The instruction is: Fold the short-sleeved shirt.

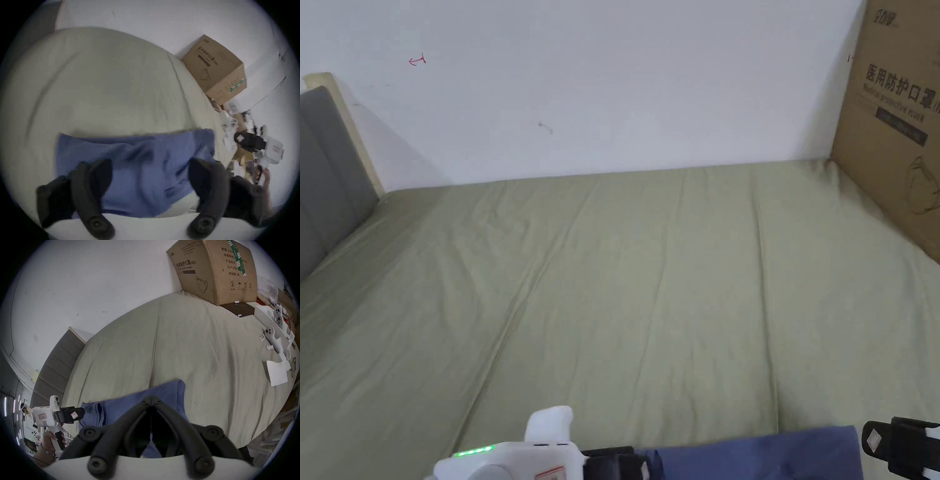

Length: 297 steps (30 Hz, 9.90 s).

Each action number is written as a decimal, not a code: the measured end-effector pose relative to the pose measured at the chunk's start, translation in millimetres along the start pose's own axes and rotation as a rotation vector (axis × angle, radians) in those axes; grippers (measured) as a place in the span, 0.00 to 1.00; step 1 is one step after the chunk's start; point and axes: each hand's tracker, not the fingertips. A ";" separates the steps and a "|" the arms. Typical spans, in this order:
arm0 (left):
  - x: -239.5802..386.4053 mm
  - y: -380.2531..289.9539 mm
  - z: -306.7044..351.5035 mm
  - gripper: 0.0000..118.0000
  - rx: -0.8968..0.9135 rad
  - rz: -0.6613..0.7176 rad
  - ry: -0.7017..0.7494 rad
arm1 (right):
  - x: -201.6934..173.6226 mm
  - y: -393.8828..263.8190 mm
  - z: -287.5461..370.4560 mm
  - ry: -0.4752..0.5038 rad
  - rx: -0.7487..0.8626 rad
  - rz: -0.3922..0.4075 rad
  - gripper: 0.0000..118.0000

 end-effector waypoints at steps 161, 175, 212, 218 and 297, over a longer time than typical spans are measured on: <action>-84.2 -35.5 95.4 0.01 0.159 0.214 -0.162 | -24.7 -69.2 -144.3 0.395 -0.469 -0.045 0.00; -140.0 -27.7 -42.4 1.00 -0.105 0.398 -0.632 | 0.6 -70.6 -149.0 0.492 -0.461 -0.130 0.00; -120.8 51.6 106.6 0.19 -0.004 -0.133 -0.031 | -50.1 -35.4 -48.6 0.540 -0.288 0.053 0.00; -180.7 83.0 146.8 0.19 -0.041 -0.243 0.381 | -74.3 -34.6 -25.6 0.492 -0.286 0.146 0.00; 155.7 22.4 180.4 1.00 1.050 -0.410 0.400 | -156.7 33.7 104.5 -0.112 0.824 0.385 1.00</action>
